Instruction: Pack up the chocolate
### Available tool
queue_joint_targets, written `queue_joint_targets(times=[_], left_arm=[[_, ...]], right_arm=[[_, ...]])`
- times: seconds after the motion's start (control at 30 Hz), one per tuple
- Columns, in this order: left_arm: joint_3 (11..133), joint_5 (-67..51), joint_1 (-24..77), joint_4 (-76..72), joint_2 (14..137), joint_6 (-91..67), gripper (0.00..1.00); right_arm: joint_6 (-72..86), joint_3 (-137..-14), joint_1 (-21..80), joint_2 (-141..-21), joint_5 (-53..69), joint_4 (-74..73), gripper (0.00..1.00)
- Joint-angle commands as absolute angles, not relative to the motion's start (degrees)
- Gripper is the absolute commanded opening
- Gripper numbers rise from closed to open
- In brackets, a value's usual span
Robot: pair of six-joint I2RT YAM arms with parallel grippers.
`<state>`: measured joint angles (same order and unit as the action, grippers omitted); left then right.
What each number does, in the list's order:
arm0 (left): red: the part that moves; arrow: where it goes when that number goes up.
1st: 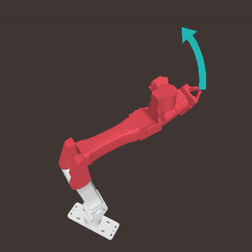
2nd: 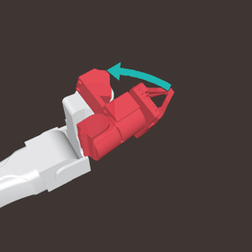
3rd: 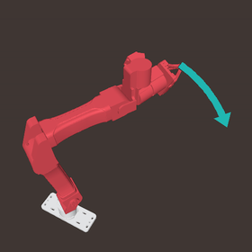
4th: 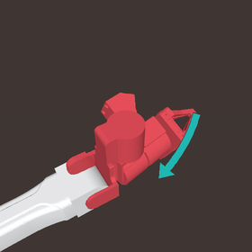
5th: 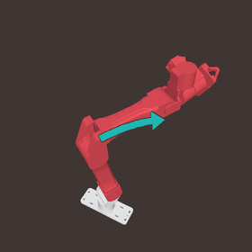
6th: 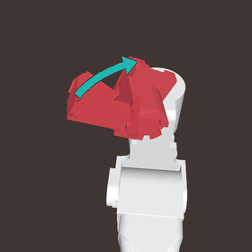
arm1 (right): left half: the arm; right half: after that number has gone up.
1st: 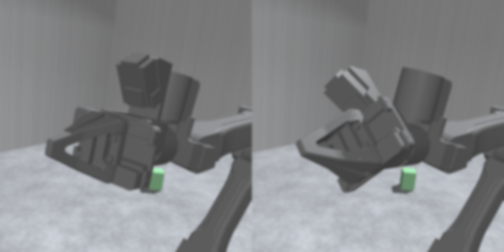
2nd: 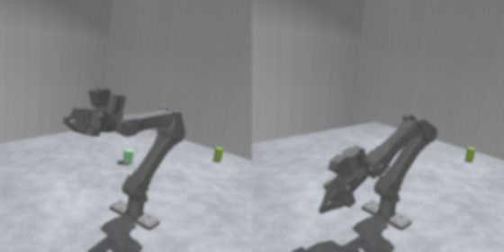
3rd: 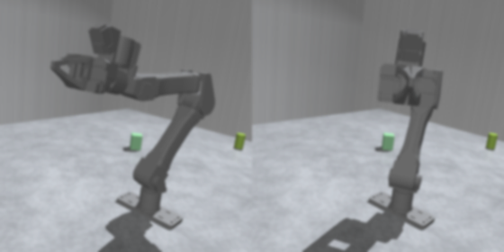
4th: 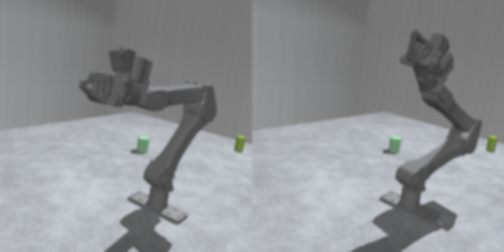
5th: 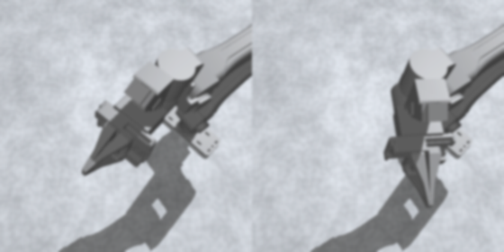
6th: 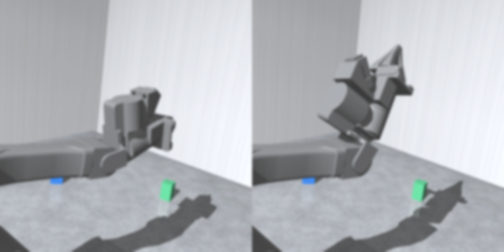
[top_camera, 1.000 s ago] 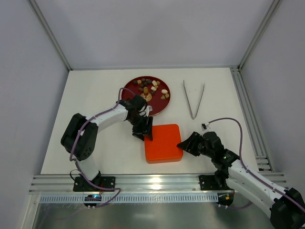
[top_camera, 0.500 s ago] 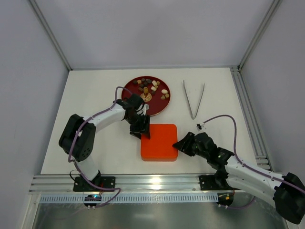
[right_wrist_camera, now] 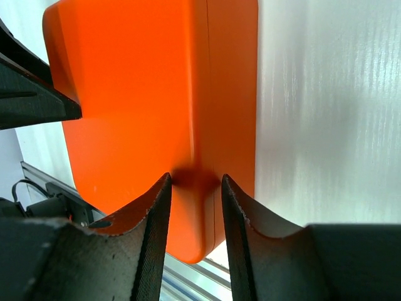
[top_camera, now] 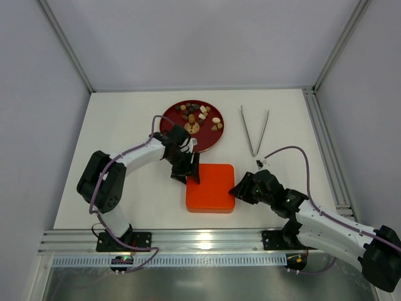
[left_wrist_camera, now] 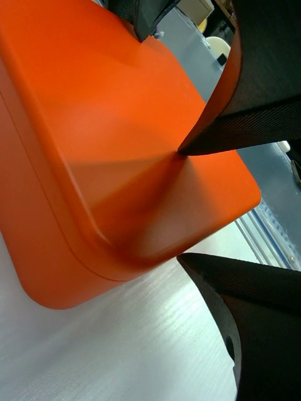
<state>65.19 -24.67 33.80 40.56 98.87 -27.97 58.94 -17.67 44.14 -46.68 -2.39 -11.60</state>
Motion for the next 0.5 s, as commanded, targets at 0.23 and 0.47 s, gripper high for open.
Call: queue_joint_targets(times=[0.23,0.47], left_arm=[[66.26,-18.9,32.08,42.53,96.6,-23.47,0.67],[69.69,-18.9,28.83,45.35,91.85,-21.8,0.69]], right_arm=[[49.67,-24.08,40.44,-49.92,-0.7,-24.87,0.47],[45.01,-31.89,34.28,-50.27,3.6,-26.8,0.52]])
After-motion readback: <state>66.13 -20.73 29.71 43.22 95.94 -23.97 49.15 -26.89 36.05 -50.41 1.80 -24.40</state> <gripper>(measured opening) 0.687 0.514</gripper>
